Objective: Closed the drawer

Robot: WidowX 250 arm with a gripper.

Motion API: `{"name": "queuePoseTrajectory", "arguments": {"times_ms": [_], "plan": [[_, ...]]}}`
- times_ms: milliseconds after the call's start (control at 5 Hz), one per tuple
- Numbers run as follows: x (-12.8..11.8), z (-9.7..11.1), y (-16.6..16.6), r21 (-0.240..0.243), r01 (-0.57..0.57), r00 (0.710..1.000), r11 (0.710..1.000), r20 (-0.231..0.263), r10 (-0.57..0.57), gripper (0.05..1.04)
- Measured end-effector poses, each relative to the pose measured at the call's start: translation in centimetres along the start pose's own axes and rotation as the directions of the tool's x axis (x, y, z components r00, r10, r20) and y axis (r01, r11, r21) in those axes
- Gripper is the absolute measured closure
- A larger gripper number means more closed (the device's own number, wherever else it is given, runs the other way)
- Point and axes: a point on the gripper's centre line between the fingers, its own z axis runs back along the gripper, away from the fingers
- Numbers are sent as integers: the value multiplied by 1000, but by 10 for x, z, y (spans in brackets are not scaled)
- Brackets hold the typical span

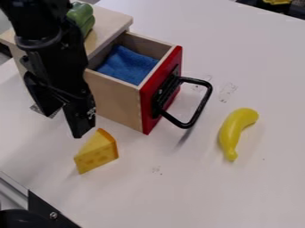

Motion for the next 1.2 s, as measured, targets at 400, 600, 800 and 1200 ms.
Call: {"name": "queuePoseTrajectory", "arguments": {"times_ms": [400,600,800,1200], "plan": [[25,-6,-23,25,-43,998,999,-34,44,85],[62,2,-44,47,-69,998,997,-5,69,85],[94,3,-63,28,-94,996,995,3,94,85],[148,3,-79,24,-142,988,990,57,140,85]]}}
